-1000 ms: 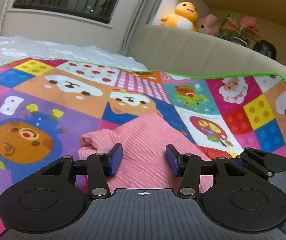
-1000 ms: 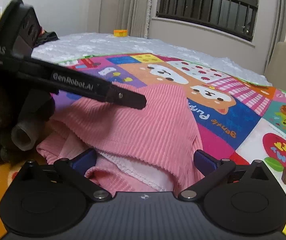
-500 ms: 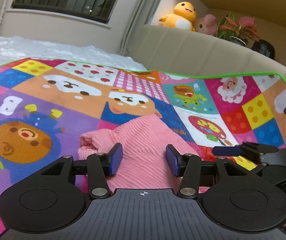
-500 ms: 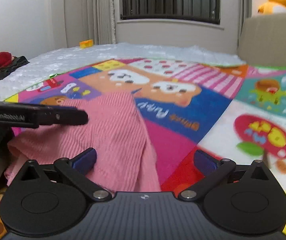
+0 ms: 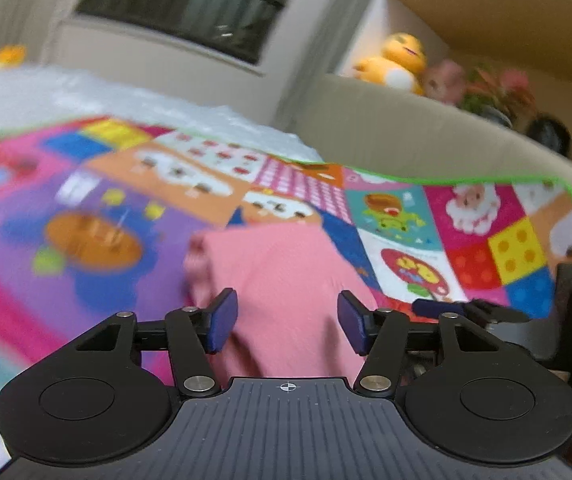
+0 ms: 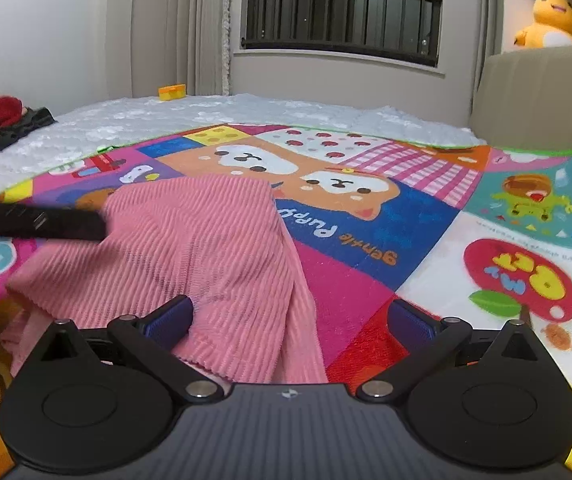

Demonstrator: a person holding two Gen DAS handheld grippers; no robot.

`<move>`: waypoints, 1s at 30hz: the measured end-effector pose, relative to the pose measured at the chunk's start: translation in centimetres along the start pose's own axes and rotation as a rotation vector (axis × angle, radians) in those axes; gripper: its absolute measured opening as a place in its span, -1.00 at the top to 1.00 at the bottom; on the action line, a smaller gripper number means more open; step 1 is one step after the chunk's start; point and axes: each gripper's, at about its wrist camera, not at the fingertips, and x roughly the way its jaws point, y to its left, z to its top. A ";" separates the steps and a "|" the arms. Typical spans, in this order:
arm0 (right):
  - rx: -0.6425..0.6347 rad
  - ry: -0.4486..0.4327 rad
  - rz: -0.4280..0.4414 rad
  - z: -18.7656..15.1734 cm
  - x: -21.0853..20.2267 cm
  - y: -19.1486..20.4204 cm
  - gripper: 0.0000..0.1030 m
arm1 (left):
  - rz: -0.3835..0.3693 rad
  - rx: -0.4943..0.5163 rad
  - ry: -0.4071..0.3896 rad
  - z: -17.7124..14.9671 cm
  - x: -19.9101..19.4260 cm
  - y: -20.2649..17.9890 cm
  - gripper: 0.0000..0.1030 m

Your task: Fold clothes

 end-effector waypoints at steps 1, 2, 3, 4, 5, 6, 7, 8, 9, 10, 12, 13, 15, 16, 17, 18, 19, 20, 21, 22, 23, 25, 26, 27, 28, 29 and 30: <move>0.024 0.006 0.024 0.1 -0.1 -0.3 -1.00 | -0.002 -0.042 -0.007 -0.6 -0.6 0.3 -0.11; 0.063 0.018 0.064 0.3 -0.2 -0.7 -1.00 | -0.005 -0.083 -0.013 -1.3 -1.1 0.5 -0.07; 0.102 0.029 0.105 0.5 -0.3 -1.2 -1.00 | 0.007 -0.076 -0.006 -1.3 -1.0 0.6 -0.05; 0.134 0.033 0.147 0.9 -0.6 -1.6 -1.00 | 0.020 -0.064 0.003 -1.2 -0.8 0.6 0.03; 0.158 0.027 0.179 1.3 -0.8 -1.9 -1.00 | 0.031 -0.049 0.007 -1.2 -0.7 0.5 0.04; 0.181 0.018 0.195 1.9 -0.8 -2.2 -1.00 | 0.028 -0.039 0.015 -1.2 -0.5 0.4 0.04; 0.201 0.015 0.200 2.6 -0.5 -2.4 -1.00 | 0.028 -0.024 0.024 -1.3 -0.5 0.2 0.04; 0.217 0.016 0.200 3.2 0.2 -2.7 -1.00 | 0.039 0.006 0.035 -1.4 -0.3 -0.2 0.04; 0.234 0.018 0.201 3.8 0.9 -3.0 -1.00 | 0.050 0.037 0.046 -1.5 -0.2 -0.6 0.04; 0.240 0.031 0.194 4.3 2.0 -3.2 -1.00 | 0.061 0.062 0.055 -1.7 -0.1 -1.0 0.04; 0.236 0.077 0.186 5.2 4.5 -3.0 -1.00 | 0.069 0.090 0.066 -1.9 -0.1 -1.3 0.04; 0.240 0.095 0.209 5.6 5.4 -2.8 -1.00 | 0.068 0.087 0.069 -2.0 -0.1 -1.2 0.04; 0.247 0.132 0.255 6.4 7.1 -2.4 -0.84 | 0.068 0.076 0.075 -2.2 0.0 -0.9 0.04; 0.235 0.133 0.287 6.9 7.2 -1.8 -0.39 | 0.069 0.071 0.079 -2.2 0.0 -0.8 0.04; 0.209 0.117 0.328 7.4 6.5 -1.1 -0.32 | 0.068 0.070 0.080 -2.2 0.0 -0.8 0.02; 0.183 0.108 0.335 7.5 6.0 -0.6 -0.32 | 0.071 0.073 0.084 -2.3 0.1 -0.8 0.02; 0.156 0.104 0.311 7.3 5.6 -0.4 -0.32 | 0.073 0.077 0.087 -2.3 0.1 -0.8 0.01; 0.130 0.100 0.288 7.2 5.2 -0.2 -0.30 | 0.073 0.079 0.090 -2.3 0.2 -0.9 0.00; 0.103 0.096 0.264 7.0 4.8 0.0 -0.30 | 0.073 0.081 0.091 -2.4 0.2 -0.9 0.00; 0.077 0.092 0.240 6.8 4.4 0.1 -0.30 | 0.074 0.083 0.092 -2.4 0.2 -1.0 -0.01; 0.050 0.088 0.216 6.6 4.0 0.3 -0.31 | 0.073 0.084 0.091 -2.4 0.2 -1.0 -0.04; 0.080 0.098 0.176 5.4 3.9 -0.9 -0.59 | 0.070 0.085 0.089 -2.4 0.1 -1.0 -0.05; 0.134 0.100 0.194 4.8 3.6 -1.9 -0.67 | 0.070 0.086 0.089 -2.4 0.1 -1.0 -0.06; 0.199 0.105 0.220 4.2 3.1 -2.8 -0.78 | 0.070 0.086 0.089 -2.4 0.1 -1.1 -0.06; 0.247 0.113 0.242 3.4 2.8 -3.4 -0.79 | 0.070 0.086 0.089 -2.4 0.1 -1.1 -0.06; 0.278 0.123 0.262 2.5 2.4 -3.7 -0.79 | 0.070 0.086 0.090 -2.4 0.1 -1.1 -0.06; 0.310 0.132 0.282 1.7 2.1 -3.9 -0.80 | 0.070 0.086 0.090 -2.4 0.1 -1.1 -0.06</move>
